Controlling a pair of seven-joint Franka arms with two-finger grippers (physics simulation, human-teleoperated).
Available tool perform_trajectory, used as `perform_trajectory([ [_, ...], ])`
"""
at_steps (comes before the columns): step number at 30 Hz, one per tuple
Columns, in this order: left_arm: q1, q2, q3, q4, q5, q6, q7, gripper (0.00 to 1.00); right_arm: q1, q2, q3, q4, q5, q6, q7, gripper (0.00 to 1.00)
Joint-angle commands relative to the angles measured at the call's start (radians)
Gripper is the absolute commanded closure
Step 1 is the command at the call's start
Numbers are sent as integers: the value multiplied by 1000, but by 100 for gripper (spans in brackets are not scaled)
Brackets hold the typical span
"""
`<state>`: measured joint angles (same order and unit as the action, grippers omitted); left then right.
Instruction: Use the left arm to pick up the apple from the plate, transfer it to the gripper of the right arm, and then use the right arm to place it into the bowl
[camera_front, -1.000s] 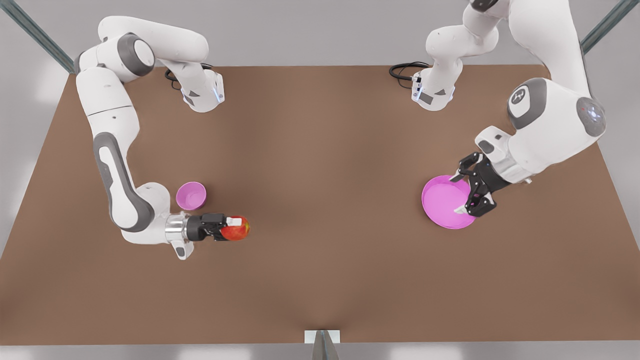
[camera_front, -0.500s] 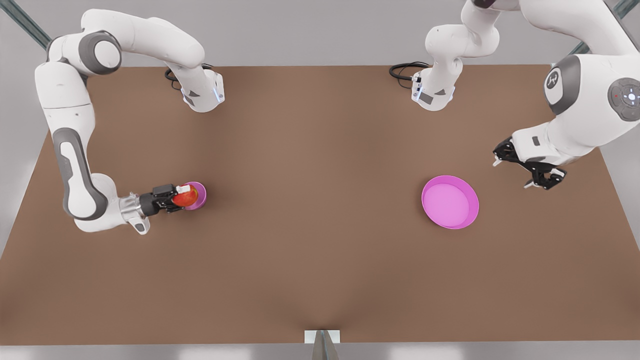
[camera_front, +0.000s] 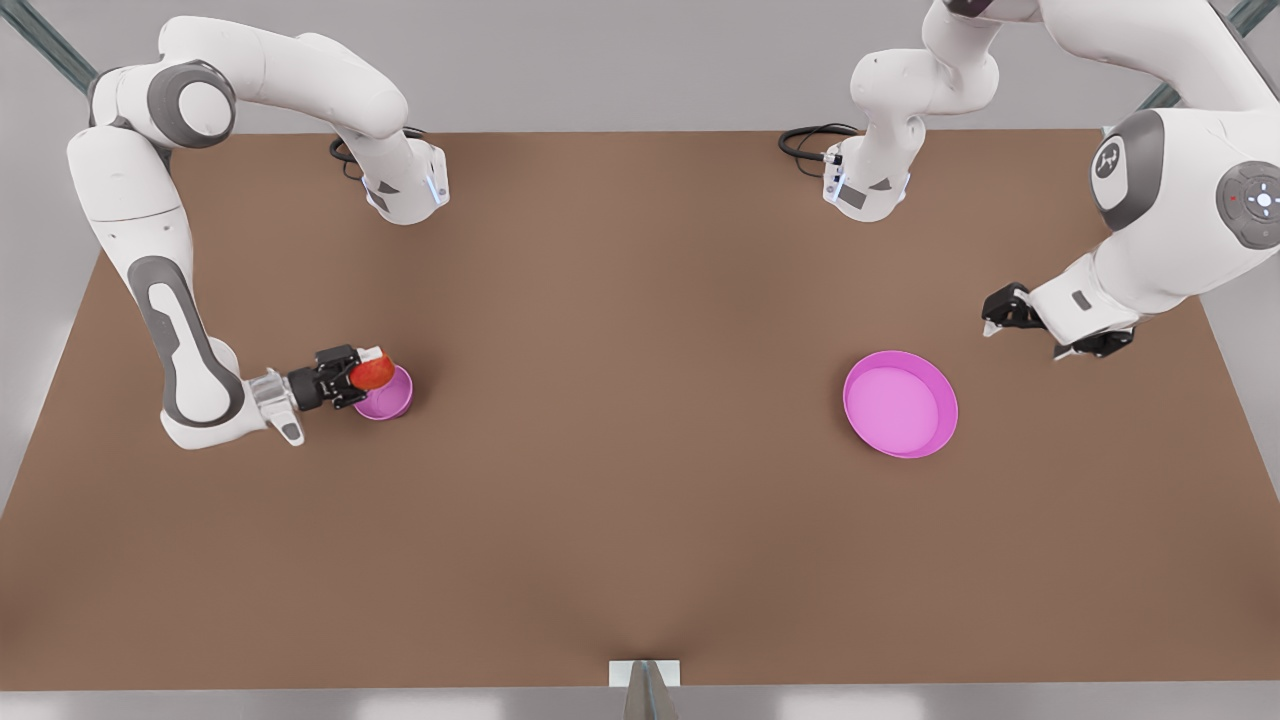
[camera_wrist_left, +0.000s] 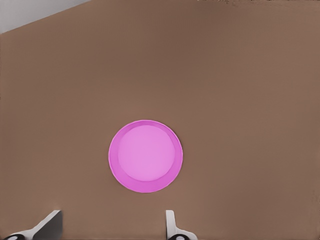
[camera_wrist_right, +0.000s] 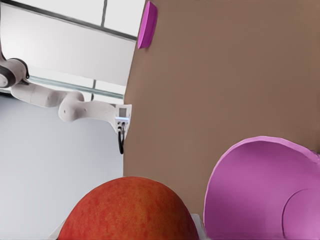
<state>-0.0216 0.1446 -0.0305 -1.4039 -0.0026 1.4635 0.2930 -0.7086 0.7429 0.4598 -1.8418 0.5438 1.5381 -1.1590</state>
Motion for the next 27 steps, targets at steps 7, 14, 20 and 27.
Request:
perform_trajectory([
  [7, 0, 0, 0, 0, -2, -5, -273, 0, -9, 6, 0, 6, -21, 131, -269, 25],
  [14, 2, 0, 0, 0, 0, -6, -272, 0, -45, -30, 43, -13, -21, 115, -252, 25],
  [20, 2, 0, 0, 0, 0, -6, -272, 0, -43, -27, 43, -7, -19, 137, -252, 10],
  [27, 0, 0, 0, 0, 0, -5, -272, 0, -35, -59, 66, 121, -62, 97, -185, 0],
])
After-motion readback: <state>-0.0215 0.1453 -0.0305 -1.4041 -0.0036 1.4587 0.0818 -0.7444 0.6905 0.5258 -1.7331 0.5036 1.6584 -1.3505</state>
